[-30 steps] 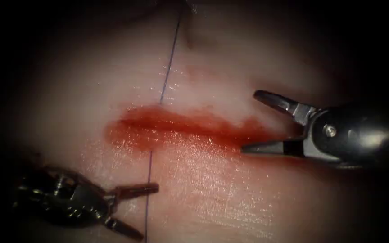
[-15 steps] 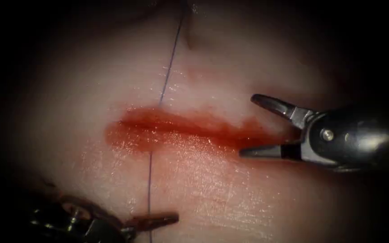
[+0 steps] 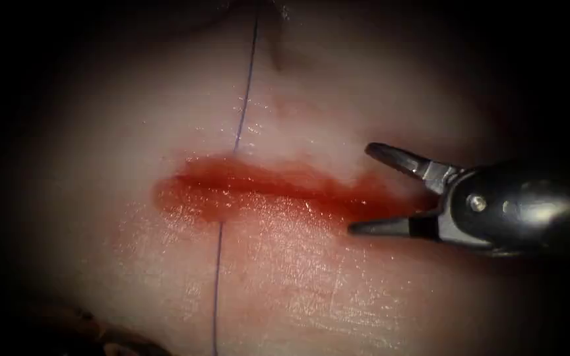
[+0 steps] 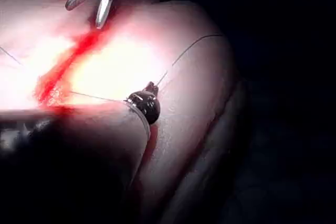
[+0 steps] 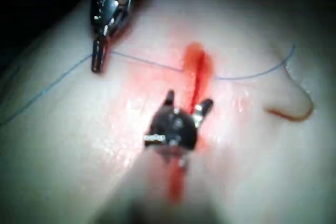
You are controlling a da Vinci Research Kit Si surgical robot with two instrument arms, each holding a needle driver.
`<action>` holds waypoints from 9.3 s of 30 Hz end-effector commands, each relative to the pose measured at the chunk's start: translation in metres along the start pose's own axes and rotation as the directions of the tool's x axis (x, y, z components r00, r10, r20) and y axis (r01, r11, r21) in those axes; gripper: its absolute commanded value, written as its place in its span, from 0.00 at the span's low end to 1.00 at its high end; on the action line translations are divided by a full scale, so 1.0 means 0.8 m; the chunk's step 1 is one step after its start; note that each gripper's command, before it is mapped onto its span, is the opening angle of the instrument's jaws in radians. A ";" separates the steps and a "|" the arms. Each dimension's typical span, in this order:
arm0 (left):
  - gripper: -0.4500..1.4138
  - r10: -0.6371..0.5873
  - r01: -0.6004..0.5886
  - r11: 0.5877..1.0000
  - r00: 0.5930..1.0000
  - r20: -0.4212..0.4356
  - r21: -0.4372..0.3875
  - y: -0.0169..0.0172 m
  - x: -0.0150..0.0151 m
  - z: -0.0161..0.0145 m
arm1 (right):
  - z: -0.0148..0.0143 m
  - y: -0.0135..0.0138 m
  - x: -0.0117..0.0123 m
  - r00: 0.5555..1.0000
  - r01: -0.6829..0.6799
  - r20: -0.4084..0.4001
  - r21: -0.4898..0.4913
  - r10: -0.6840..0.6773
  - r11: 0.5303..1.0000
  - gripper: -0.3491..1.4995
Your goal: Wound Closure
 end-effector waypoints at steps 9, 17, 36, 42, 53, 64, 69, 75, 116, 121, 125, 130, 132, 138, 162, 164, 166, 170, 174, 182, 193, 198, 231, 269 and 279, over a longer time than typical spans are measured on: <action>0.00 -0.098 0.092 0.989 0.994 0.045 0.117 -0.0074 -0.0016 -0.0038 | 0.0001 -0.0015 0.0008 1.000 -0.003 -0.008 0.007 0.003 1.000 0.81; 0.00 -0.159 0.143 0.974 0.984 0.082 0.175 -0.0125 -0.0050 -0.0056 | -0.0011 -0.0014 0.0027 0.999 -0.015 -0.046 -0.004 0.015 1.000 0.80; 0.00 -0.202 0.185 0.958 0.978 0.059 0.220 -0.0177 -0.0081 -0.0058 | -0.0083 -0.0023 0.0058 0.966 -0.252 0.053 -0.018 0.253 0.967 0.78; 0.00 -0.205 0.188 0.958 0.977 0.058 0.218 -0.0180 -0.0079 -0.0061 | -0.0098 -0.0067 0.0063 0.906 -0.392 0.183 0.018 0.382 0.920 0.75; 0.00 -0.214 0.197 0.954 0.976 0.049 0.227 -0.0185 -0.0084 -0.0073 | -0.0081 -0.0099 0.0022 0.803 -0.541 0.303 0.006 0.514 0.841 0.73; 0.00 -0.229 0.211 0.946 0.972 0.046 0.245 -0.0187 -0.0088 -0.0080 | -0.0072 -0.0103 -0.0003 0.783 -0.563 0.325 0.008 0.530 0.826 0.70; 0.00 -0.236 0.218 0.944 0.971 0.043 0.249 -0.0187 -0.0091 -0.0082 | -0.0072 -0.0106 -0.0005 0.781 -0.566 0.325 0.010 0.533 0.824 0.66; 0.00 -0.241 0.221 0.941 0.969 0.048 0.256 -0.0186 -0.0090 -0.0078 | -0.0066 -0.0092 0.0010 0.791 -0.570 0.278 0.016 0.544 0.821 0.70; 0.00 0.059 -0.057 0.998 0.872 -0.487 0.019 -0.0114 -0.0059 -0.0086 | 0.0192 -0.0037 -0.0020 0.935 0.068 -0.354 0.187 0.002 0.980 0.66; 0.00 0.049 -0.043 0.999 0.877 -0.478 0.023 -0.0112 -0.0059 -0.0087 | 0.0202 -0.0051 -0.0010 0.924 0.126 -0.380 0.195 -0.043 0.973 0.63; 0.00 0.031 -0.029 1.000 0.888 -0.459 0.010 -0.0110 -0.0060 -0.0089 | 0.0197 -0.0058 0.0005 0.914 0.139 -0.402 0.188 -0.053 0.972 0.61; 0.00 0.019 -0.017 1.000 0.892 -0.453 0.008 -0.0109 -0.0059 -0.0089 | 0.0194 -0.0061 0.0022 0.906 0.144 -0.419 0.176 -0.058 0.974 0.55; 0.00 0.013 -0.012 1.000 0.892 -0.452 0.006 -0.0109 -0.0059 -0.0089 | 0.0194 -0.0061 0.0025 0.905 0.143 -0.421 0.175 -0.057 0.974 0.52; 0.00 0.007 -0.007 1.000 0.895 -0.446 0.002 -0.0108 -0.0059 -0.0089 | 0.0196 -0.0071 0.0045 0.901 0.143 -0.430 0.175 -0.055 0.974 0.45; 0.52 -0.128 0.135 0.991 0.911 -0.392 -0.012 -0.0104 -0.0050 -0.0090 | 0.0194 -0.0063 0.0040 0.924 0.156 -0.371 0.148 -0.091 0.976 0.00; 0.66 -0.172 0.194 0.980 0.924 -0.340 0.032 -0.0107 -0.0049 -0.0091 | 0.0196 -0.0060 0.0040 0.934 0.138 -0.350 0.154 -0.076 0.978 0.00; 0.79 -0.192 0.223 0.972 0.930 -0.314 0.067 -0.0111 -0.0048 -0.0094 | 0.0200 -0.0054 0.0038 0.947 0.109 -0.319 0.166 -0.051 0.980 0.00; 0.90 -0.238 0.279 0.953 0.928 -0.287 0.113 -0.0120 -0.0044 -0.0104 | 0.0206 -0.0044 0.0025 0.966 0.037 -0.260 0.181 0.012 0.983 0.00; 0.90 -0.247 0.288 0.951 0.925 -0.288 0.109 -0.0119 -0.0039 -0.0109 | 0.0206 -0.0042 0.0020 0.968 0.016 -0.249 0.185 0.032 0.983 0.00; 0.86 -0.265 0.304 0.945 0.927 -0.267 0.116 -0.0117 -0.0018 -0.0111 | 0.0212 -0.0024 0.0013 0.961 -0.196 -0.156 0.205 0.230 0.959 0.00; 0.79 -0.208 0.231 0.937 0.972 -0.113 0.261 -0.0111 0.0032 -0.0085 | 0.0241 0.0005 0.0002 0.923 -0.359 -0.057 0.231 0.381 0.904 0.00; 0.77 -0.175 0.186 0.936 0.983 -0.064 0.298 -0.0108 0.0075 -0.0069 | 0.0253 -0.0005 -0.0005 0.924 -0.365 -0.028 0.244 0.382 0.899 0.00; 0.49 0.221 -0.314 0.935 0.881 0.419 0.167 -0.0124 0.0107 -0.0054 | 0.0259 0.0002 -0.0004 0.909 -0.405 0.001 0.247 0.418 0.880 0.00; 0.00 0.236 -0.312 0.930 0.912 0.336 0.194 -0.0099 0.0121 -0.0025 | 0.0267 0.0002 -0.0006 0.905 -0.413 0.002 0.249 0.426 0.876 0.00; 0.00 0.203 -0.270 0.926 0.945 0.256 0.264 -0.0094 0.0102 -0.0110 | 0.0232 -0.0006 -0.0008 0.902 -0.407 -0.032 0.272 0.431 0.872 0.00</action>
